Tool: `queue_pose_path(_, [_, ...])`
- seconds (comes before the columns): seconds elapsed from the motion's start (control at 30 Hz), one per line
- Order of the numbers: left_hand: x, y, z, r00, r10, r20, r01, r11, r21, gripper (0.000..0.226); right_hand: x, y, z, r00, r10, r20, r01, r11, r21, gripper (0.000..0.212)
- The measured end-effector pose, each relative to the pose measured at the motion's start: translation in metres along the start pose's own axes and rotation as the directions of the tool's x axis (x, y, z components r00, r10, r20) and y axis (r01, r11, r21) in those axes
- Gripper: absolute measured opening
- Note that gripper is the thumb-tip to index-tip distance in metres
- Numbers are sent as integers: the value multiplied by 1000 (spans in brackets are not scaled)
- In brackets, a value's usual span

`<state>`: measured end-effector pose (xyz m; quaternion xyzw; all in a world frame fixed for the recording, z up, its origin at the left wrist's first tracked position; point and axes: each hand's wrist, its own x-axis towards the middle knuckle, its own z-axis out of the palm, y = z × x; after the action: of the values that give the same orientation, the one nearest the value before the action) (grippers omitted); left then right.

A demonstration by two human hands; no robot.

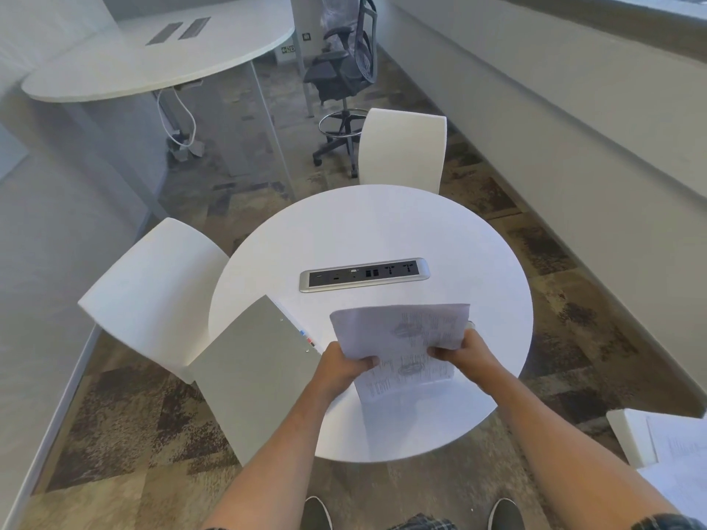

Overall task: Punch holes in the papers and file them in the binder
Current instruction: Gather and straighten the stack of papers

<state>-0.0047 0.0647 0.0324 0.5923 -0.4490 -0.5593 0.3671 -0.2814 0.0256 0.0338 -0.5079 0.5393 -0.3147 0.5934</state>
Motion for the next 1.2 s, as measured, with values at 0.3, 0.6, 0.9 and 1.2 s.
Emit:
queue_pose_path(0.3, [2, -9, 2, 999, -27, -37, 33, 982, 184, 26, -4, 7, 1, 994, 31, -106, -43, 993, -114, 15])
queue_pose_path(0.6, [7, 1, 11, 982, -144, -124, 103, 951, -291, 25, -8, -16, 8, 991, 36, -130, -18, 990, 137, 18])
queue_pose_path(0.9, [9, 1, 22, 975, -189, -115, 146, 940, -309, 34, -6, -9, 14, 992, 115, -57, -100, 970, 220, 26])
queue_pose_path(1.2, [10, 7, 38, 960, -212, -182, 140, 929, -342, 17, 0, 2, 23, 943, 161, -293, -110, 977, 185, 33])
